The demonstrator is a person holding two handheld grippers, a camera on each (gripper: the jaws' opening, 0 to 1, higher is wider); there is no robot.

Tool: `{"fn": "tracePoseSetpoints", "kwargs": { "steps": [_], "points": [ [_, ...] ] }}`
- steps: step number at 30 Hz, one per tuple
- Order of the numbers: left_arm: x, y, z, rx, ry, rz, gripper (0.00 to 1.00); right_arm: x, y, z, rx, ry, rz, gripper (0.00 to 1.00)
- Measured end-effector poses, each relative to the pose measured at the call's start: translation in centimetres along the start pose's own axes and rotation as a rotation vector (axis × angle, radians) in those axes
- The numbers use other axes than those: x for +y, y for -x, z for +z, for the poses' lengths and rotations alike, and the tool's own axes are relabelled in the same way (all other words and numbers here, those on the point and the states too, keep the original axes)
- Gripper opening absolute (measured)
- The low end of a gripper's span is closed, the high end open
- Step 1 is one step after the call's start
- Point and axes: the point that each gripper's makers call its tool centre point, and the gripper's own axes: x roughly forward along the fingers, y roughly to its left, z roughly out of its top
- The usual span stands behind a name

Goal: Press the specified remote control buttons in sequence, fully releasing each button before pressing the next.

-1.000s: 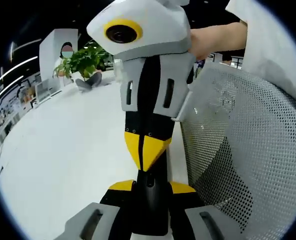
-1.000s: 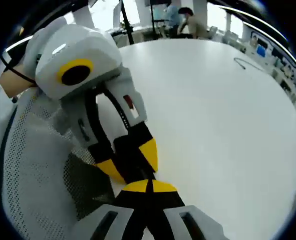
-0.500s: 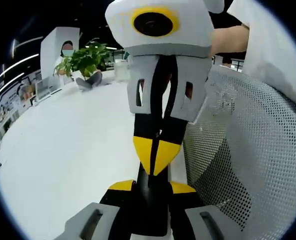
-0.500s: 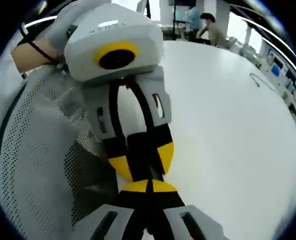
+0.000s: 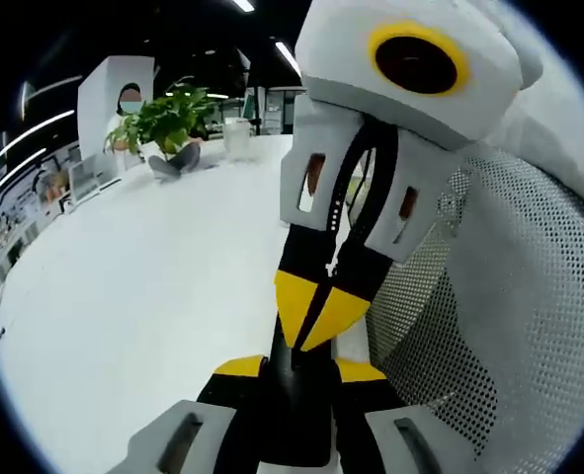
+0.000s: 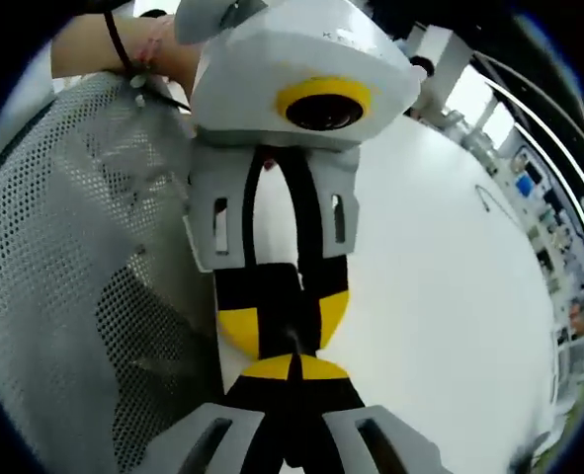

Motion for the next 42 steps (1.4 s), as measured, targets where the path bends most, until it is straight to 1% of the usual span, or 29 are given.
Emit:
{"fn": "tracePoseSetpoints", "kwargs": {
  "steps": [1, 3, 5, 8, 10, 11, 12, 13, 14, 18, 19, 21, 22, 25, 28, 31, 32, 34, 40, 42],
  "points": [
    [0.0, 0.0, -0.02, -0.001, 0.001, 0.0, 0.25, 0.33, 0.01, 0.2, -0.01, -0.005, 0.017, 0.0],
    [-0.01, 0.02, 0.0, 0.0, -0.001, -0.001, 0.25, 0.61, -0.09, 0.29, -0.008, 0.002, 0.025, 0.0],
    [0.01, 0.01, -0.03, 0.002, -0.002, 0.0, 0.25, 0.52, -0.14, 0.29, -0.003, 0.016, 0.024, 0.0],
    [0.01, 0.02, -0.07, 0.004, -0.003, 0.001, 0.25, 0.32, -0.27, 0.33, 0.006, 0.007, 0.043, 0.0],
    [0.0, 0.06, -0.09, 0.001, 0.0, -0.002, 0.24, 0.34, -0.32, 0.25, 0.023, -0.038, 0.061, 0.0],
    [0.0, 0.04, -0.07, 0.001, -0.005, -0.004, 0.24, 0.36, -0.33, 0.22, 0.034, -0.114, 0.07, 0.0],
    [-0.04, 0.03, -0.07, 0.002, -0.008, -0.004, 0.24, 0.31, -0.36, 0.22, 0.044, -0.125, 0.081, 0.0],
    [-0.04, 0.02, -0.07, 0.003, -0.009, -0.003, 0.24, 0.11, -0.42, 0.32, 0.048, -0.109, 0.083, 0.0],
    [-0.04, 0.03, -0.07, 0.006, -0.011, -0.001, 0.24, 0.09, -0.43, 0.35, 0.056, -0.12, 0.085, 0.0],
    [-0.03, 0.04, -0.06, 0.005, -0.01, -0.002, 0.24, 0.23, -0.35, 0.21, 0.047, -0.13, 0.077, 0.0],
    [-0.03, 0.03, -0.06, 0.006, -0.011, -0.002, 0.24, 0.18, -0.33, 0.21, 0.037, -0.152, 0.078, 0.0],
    [-0.02, 0.02, -0.06, 0.006, -0.011, 0.001, 0.24, 0.18, -0.26, 0.31, 0.01, -0.231, 0.1, 0.0],
    [-0.02, 0.03, -0.07, 0.006, -0.011, 0.002, 0.24, 0.08, -0.23, 0.27, 0.005, -0.221, 0.106, 0.0],
    [0.0, 0.03, -0.06, 0.004, -0.012, 0.003, 0.24, 0.26, -0.12, 0.38, -0.03, -0.15, 0.101, 0.0],
    [0.0, 0.05, -0.06, 0.004, -0.012, 0.002, 0.24, 0.29, -0.12, 0.34, -0.047, -0.163, 0.089, 0.0],
    [0.0, 0.02, -0.09, 0.004, -0.012, 0.003, 0.24, 0.3, -0.36, 1.02, -0.078, -0.209, 0.101, 0.0],
    [0.0, 0.03, -0.09, 0.004, -0.01, 0.003, 0.24, 0.27, -0.46, 1.1, -0.07, -0.206, 0.098, 0.0],
    [0.0, 0.01, -0.07, 0.004, -0.011, 0.003, 0.24, 0.33, -0.48, 1.1, -0.051, -0.168, 0.1, 0.0],
    [-0.02, 0.0, -0.06, 0.004, -0.01, 0.002, 0.24, 0.29, -0.52, 1.04, -0.043, -0.164, 0.113, 0.0],
    [-0.02, 0.0, -0.07, 0.004, -0.008, 0.002, 0.24, 0.36, -0.59, 1.1, -0.029, -0.144, 0.113, 0.0]
  ]
}}
